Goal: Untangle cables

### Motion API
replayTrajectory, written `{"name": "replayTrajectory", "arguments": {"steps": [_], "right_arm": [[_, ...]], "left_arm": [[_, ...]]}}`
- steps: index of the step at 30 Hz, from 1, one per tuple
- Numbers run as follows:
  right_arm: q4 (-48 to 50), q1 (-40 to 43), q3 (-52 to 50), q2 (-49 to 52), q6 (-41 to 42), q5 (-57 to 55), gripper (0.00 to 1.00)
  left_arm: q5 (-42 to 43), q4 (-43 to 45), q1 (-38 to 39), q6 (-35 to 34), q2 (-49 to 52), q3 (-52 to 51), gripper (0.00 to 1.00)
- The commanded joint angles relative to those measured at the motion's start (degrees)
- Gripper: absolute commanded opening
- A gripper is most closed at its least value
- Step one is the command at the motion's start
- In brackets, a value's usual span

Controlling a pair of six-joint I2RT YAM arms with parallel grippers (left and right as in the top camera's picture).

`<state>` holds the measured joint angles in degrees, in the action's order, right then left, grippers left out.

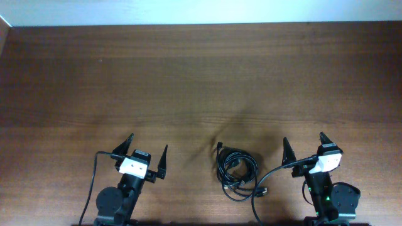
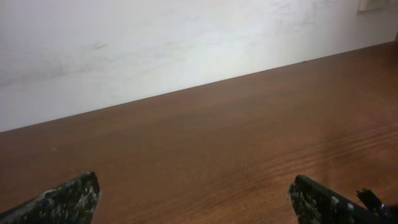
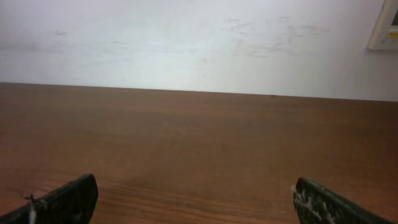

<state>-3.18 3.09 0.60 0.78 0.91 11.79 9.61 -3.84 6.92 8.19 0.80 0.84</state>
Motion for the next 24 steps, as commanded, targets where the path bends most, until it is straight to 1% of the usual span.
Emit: {"name": "replayTrajectory", "arguments": {"steps": [1,24], "right_arm": [[-0.5,-0.5,-0.3,-0.6,0.2,-0.9,0.99],[-0.5,-0.5,-0.3,-0.6,0.2,-0.9,0.99]], "left_arm": [[-0.4,-0.1,-0.4,1.2,-0.5,-0.4,0.99],[0.1,-0.1,-0.4,1.1,-0.5,-0.3,0.99]]}}
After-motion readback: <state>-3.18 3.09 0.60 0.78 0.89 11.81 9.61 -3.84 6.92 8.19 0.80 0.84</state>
